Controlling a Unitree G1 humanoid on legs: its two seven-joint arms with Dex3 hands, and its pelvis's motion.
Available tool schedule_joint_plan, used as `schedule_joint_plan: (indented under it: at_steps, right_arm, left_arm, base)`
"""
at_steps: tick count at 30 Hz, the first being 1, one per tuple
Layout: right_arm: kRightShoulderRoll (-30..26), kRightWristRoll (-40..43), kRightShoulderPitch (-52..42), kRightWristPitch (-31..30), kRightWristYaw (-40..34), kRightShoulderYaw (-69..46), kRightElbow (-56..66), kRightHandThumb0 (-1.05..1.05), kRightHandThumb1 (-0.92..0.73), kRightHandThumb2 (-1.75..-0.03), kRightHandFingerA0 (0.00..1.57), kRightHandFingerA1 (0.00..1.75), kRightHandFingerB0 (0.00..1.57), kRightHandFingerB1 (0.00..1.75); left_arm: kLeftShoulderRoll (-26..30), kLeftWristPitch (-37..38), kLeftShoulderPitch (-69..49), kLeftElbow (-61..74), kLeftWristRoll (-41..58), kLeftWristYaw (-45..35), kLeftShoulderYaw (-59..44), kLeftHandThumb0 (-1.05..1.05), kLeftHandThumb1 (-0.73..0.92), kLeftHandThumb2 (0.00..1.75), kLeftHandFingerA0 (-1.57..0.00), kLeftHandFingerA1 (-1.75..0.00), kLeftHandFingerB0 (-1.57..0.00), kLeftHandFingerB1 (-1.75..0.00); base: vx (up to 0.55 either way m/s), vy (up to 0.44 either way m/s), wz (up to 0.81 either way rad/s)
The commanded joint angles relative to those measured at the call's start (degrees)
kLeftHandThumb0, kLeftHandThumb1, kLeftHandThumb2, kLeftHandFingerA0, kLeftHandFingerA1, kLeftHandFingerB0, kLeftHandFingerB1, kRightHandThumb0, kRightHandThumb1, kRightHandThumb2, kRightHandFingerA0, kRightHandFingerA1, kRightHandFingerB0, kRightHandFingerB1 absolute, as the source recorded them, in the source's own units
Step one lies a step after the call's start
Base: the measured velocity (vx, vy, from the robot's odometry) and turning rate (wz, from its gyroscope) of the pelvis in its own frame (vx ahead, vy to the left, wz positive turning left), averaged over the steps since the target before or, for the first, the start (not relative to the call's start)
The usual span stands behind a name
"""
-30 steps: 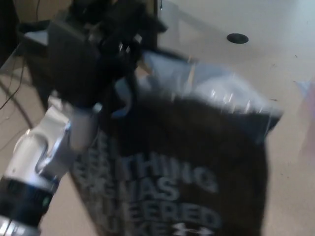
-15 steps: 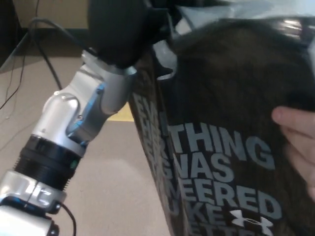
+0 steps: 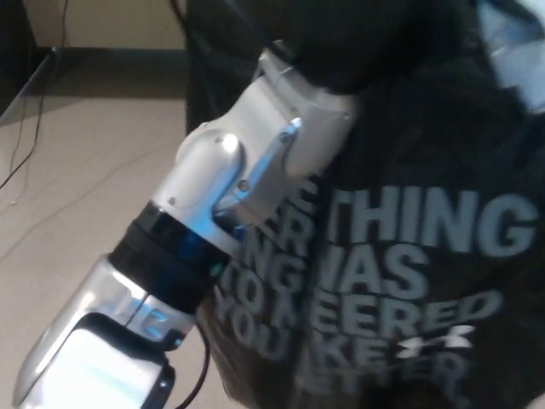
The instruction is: A person is holding a plastic bag and the robot extends its left hand to grab the bag by hooking its thumb into the holes at the top and brings its hand down by its side. Then it extends its arm again to hand the plastic bag back to the person.
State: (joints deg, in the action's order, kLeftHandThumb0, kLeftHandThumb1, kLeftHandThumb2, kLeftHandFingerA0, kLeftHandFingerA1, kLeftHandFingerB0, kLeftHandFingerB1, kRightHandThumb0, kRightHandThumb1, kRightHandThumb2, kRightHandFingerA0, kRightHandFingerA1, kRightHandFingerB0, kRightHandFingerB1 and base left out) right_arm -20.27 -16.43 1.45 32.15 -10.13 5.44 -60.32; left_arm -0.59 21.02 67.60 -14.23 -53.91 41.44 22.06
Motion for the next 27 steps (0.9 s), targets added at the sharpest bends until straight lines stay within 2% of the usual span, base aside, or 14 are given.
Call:
schedule_joint_plan:
  at_steps: [1, 2, 3, 6, 7, 8, 9, 10, 11, 12, 13, 14, 15, 27]
  right_arm:
    - [-1.15, 0.7, -0.66, 0.02, 0.35, -0.81, 0.24, -0.3, -0.68, -0.61, 0.86, 0.54, 0.68, 0.47]
    - [-1.14, 0.73, -0.68, -0.03, 0.4, -0.86, 0.25, -0.3, -0.68, -0.61, 0.86, 0.54, 0.68, 0.47]
    - [-1.09, 0.72, -0.69, -0.14, 0.5, -0.9, 0.33, -0.29, -0.68, -0.61, 0.85, 0.53, 0.68, 0.47]
    - [-1.01, 0.71, -0.76, -0.19, 0.5, -1.0, 0.46, -0.29, -0.68, -0.6, 0.84, 0.52, 0.67, 0.46]
    - [-0.98, 0.52, -0.77, -0.35, 0.59, -0.86, 0.36, -0.3, -0.68, -0.61, 0.86, 0.53, 0.68, 0.47]
    - [-0.99, 0.37, -0.71, -0.43, 0.57, -0.76, 0.31, -0.31, -0.68, -0.61, 0.85, 0.52, 0.68, 0.46]
    - [-1.0, 0.21, -0.64, -0.5, 0.54, -0.65, 0.26, -0.31, -0.68, -0.61, 0.85, 0.52, 0.68, 0.46]
    - [-0.96, 0.11, -0.55, -0.51, 0.45, -0.58, 0.25, -0.3, -0.68, -0.61, 0.85, 0.52, 0.69, 0.46]
    - [-0.92, 0.02, -0.58, -0.52, 0.33, -0.51, 0.28, -0.3, -0.68, -0.61, 0.85, 0.52, 0.69, 0.46]
    - [-0.89, -0.06, -0.67, -0.53, 0.22, -0.44, 0.33, -0.3, -0.68, -0.61, 0.85, 0.52, 0.69, 0.46]
    - [-0.92, -0.19, -0.69, -0.39, 0.09, -0.35, 0.21, -0.3, -0.68, -0.61, 0.85, 0.52, 0.69, 0.47]
    - [-0.89, -0.3, -0.81, -0.47, 0.07, -0.22, 0.19, -0.3, -0.69, -0.61, 0.85, 0.52, 0.68, 0.46]
    - [-0.79, -0.27, -0.82, -0.41, 0.18, -0.15, 0.07, -0.31, -0.69, -0.61, 0.84, 0.52, 0.68, 0.47]
    - [-0.68, -0.53, -1.42, 0.79, 0.43, 0.87, -0.71, -0.29, -0.69, -0.61, 0.84, 0.54, 0.68, 0.48]
  left_arm:
    - [-1.46, -2.2, 2.35, 2.36, -2.22, 0.63, 0.57, -0.3, 0.5, 0.94, -1.31, -1.38, -0.74, -0.9]
    - [-1.27, -1.8, 2.29, 3.16, -1.56, -0.21, 0.27, -0.27, 0.48, 0.96, -1.3, -1.36, -0.73, -0.92]
    - [-1.01, -1.73, 2.16, 3.73, -1.38, -0.79, -0.03, -0.25, 0.62, 0.71, -1.06, -1.66, -0.69, -0.97]
    - [-0.92, -1.65, 1.59, 4.49, -0.31, -2.05, -0.56, -0.24, 0.64, 0.68, -1.05, -1.68, -0.7, -1.0]
    - [-0.82, -4.06, -0.33, 7.27, 0.94, -6.91, -1.14, -0.25, 0.68, 0.66, -1.0, -1.7, -0.66, -1.03]
    - [-0.92, -5.34, -1.28, 8.7, 1.67, -9.49, -1.38, -0.29, 0.71, 0.65, -0.91, -1.67, -0.62, -0.83]
    - [-1.06, -6.65, -2.23, 10.18, 2.4, -12.12, -1.61, -0.29, 0.71, 0.65, -0.91, -1.67, -0.62, -0.83]
    - [-1.68, -11.49, -4.78, 13.82, 3.9, -19.37, -1.95, -0.43, 0.64, 0.59, -0.63, -0.68, -0.34, -0.32]
    - [-2.18, -15.27, -6.54, 16.32, 4.0, -24.21, -2.09, -0.6, 0.44, 0.72, -0.3, -0.47, -0.14, -0.37]
    - [-2.47, -17.5, -7.47, 17.59, 3.4, -26.58, -2.1, -0.6, 0.44, 0.72, -0.3, -0.47, -0.14, -0.37]
    - [-2.38, -19.2, -8.48, 18.72, 3.51, -29.24, -2.15, -0.33, 0.27, 0.86, -0.01, -0.48, 0.0, -0.48]
    - [-1.83, -21.19, -9.84, 20.21, 3.87, -33.15, -2.28, -0.65, 0.41, 0.78, -0.06, -0.32, -0.06, -0.23]
    - [-0.65, -22.36, -10.85, 21.33, 3.85, -36.54, -2.42, -0.79, 0.46, 0.83, 0.0, -0.03, 0.0, -0.06]
    - [8.76, -30.09, -16.89, 31.26, 8.74, -62.09, -3.09, -0.72, 0.4, 0.84, 0.0, -0.01, 0.0, 0.0]
  base:
    - [0.0, 0.0, 0.0]
    - [0.0, 0.0, 0.0]
    - [0.0, 0.0, 0.0]
    - [0.0, 0.0, 0.0]
    - [0.0, 0.0, 0.0]
    - [0.0, 0.0, 0.0]
    - [0.0, 0.0, 0.0]
    - [0.0, 0.0, 0.0]
    - [0.0, 0.0, 0.0]
    - [0.0, 0.0, 0.0]
    - [0.0, 0.0, 0.0]
    - [0.0, 0.0, 0.0]
    - [0.0, 0.0, 0.0]
    - [0.0, 0.0, 0.0]
